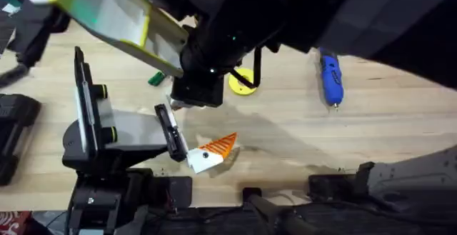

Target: Pick up the gripper from the table and insert it into the empty holder that is missing its gripper. Then pick up a screw, insert it into the mounting hole, and use the screwdriver to tighten it. Finally, clean up the table by picking up the vegetable and placing it into the bucket.

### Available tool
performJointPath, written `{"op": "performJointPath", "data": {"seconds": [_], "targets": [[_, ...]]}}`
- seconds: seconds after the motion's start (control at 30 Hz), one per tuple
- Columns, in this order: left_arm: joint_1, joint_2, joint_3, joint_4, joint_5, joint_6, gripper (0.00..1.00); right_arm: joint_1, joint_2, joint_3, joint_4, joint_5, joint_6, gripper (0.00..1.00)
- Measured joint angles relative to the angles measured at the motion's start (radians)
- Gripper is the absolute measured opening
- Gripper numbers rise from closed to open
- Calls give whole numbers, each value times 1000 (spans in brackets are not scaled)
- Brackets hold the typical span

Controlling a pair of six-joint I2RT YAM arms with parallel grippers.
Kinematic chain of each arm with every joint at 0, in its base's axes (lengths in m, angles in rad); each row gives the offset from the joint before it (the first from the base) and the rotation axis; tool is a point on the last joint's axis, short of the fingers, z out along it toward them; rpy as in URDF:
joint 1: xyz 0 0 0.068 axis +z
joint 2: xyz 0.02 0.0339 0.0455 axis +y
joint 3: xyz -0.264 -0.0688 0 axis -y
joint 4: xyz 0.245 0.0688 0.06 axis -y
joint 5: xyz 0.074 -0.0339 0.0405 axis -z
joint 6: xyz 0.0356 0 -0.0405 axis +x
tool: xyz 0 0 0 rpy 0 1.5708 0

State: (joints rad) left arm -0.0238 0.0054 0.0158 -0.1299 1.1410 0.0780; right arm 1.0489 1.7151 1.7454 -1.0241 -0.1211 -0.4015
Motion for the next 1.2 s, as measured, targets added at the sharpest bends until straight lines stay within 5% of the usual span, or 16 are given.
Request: {"op": "performJointPath", "data": {"seconds": [1.2], "targets": [[0,0,0,-1,8,-10,986,-7,0,-49,64,0,0,5]]}}
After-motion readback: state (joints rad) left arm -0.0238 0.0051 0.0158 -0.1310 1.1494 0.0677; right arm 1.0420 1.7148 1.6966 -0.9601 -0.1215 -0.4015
